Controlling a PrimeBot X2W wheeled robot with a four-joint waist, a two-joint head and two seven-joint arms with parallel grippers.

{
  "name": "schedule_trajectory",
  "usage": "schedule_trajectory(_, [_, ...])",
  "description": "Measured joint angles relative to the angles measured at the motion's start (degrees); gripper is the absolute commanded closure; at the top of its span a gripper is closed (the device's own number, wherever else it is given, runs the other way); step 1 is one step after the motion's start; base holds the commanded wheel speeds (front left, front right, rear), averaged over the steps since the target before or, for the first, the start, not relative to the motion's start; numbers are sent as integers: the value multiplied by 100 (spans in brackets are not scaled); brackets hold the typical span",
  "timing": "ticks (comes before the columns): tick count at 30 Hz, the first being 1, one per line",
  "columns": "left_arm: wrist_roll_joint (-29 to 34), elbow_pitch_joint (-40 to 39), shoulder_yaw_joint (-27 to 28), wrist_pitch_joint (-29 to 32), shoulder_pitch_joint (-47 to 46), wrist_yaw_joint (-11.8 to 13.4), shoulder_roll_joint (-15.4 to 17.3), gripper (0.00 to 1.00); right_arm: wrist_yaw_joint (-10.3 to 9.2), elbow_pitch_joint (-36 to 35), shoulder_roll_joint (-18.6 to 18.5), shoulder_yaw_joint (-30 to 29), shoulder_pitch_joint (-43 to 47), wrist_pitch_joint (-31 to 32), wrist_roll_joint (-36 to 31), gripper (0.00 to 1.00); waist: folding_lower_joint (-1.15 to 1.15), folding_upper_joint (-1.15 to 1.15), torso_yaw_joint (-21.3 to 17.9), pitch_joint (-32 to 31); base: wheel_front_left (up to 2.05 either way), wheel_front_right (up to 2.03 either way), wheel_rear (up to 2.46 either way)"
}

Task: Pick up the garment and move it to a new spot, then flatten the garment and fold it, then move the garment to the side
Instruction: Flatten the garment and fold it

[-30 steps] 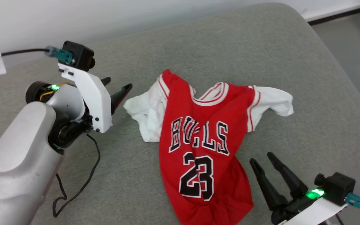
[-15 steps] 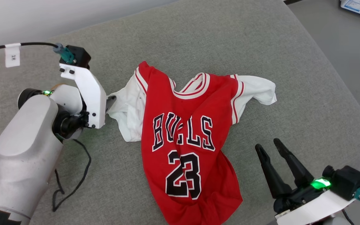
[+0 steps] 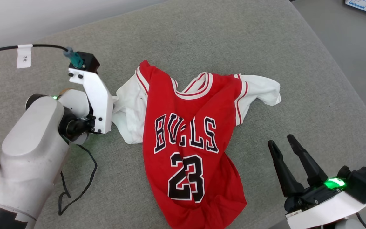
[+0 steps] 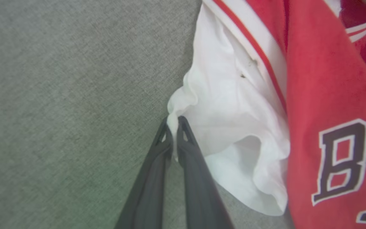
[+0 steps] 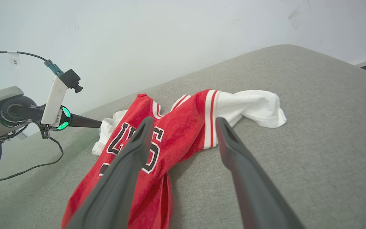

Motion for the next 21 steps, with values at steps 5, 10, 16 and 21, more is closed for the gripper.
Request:
schedule_trajectory(5, [-165, -101, -55, -60, -89, -98, -8, 100, 0, -146, -12, -145, -9, -1, 118, 0, 0, 0, 127, -12, 0, 0, 0])
schedule_trajectory(10, [-375, -215, -10, -129, -96, -125, 26, 100, 0, -91, -218, -301, 31, -1, 210, 0, 0, 0, 342, -83, 0, 0, 0])
schedule_trajectory(16, [-499, -400, -7, -174, -82, -146, 331, 100, 0, 105, -691, -437, 20, -2, 594, 0, 0, 0, 716, -206, 0, 0, 0])
schedule_trajectory(21, [-642, -465, 64, -252, 92, -147, 530, 100, 0, 799, -1358, -218, -219, 209, 1222, 0, 0, 0, 1035, -330, 0, 0, 0])
